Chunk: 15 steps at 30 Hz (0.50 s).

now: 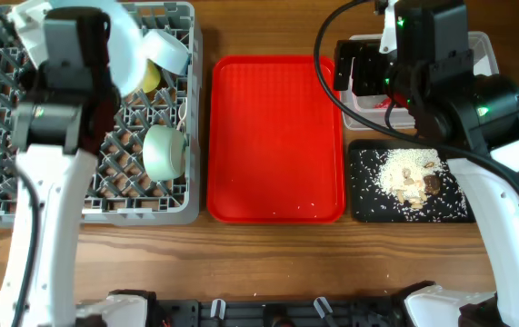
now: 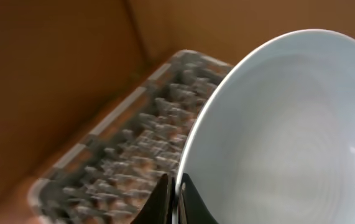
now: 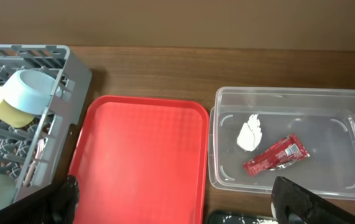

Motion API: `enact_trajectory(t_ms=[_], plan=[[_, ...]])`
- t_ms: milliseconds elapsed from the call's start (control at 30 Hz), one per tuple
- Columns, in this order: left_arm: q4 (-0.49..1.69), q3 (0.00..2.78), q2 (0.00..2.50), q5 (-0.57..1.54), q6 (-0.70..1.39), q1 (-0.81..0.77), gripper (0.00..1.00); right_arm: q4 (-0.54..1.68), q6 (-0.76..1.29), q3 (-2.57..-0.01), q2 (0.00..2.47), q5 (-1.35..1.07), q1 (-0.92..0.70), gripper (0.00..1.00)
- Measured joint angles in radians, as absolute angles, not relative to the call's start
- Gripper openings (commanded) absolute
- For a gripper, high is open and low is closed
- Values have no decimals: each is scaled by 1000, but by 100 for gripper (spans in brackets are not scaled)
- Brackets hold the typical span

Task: Sort waste into correct bins and load items into the dishwasher rack
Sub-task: 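Carry the plate left and stand it upright in the rack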

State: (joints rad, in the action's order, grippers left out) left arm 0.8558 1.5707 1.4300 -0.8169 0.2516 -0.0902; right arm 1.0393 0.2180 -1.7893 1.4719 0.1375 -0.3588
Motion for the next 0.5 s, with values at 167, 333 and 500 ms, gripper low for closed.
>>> enact_trajectory(t_ms=[167, 333, 500], plan=[[858, 1570, 1536, -968, 134, -84, 4, 1039, 218, -1789, 1472, 138, -359, 100], [955, 1569, 1657, -1029, 79, -100, 4, 1039, 218, -1789, 1472, 138, -359, 100], [959, 1569, 1739, -1118, 30, -121, 4, 1039, 218, -1789, 1472, 138, -359, 100]])
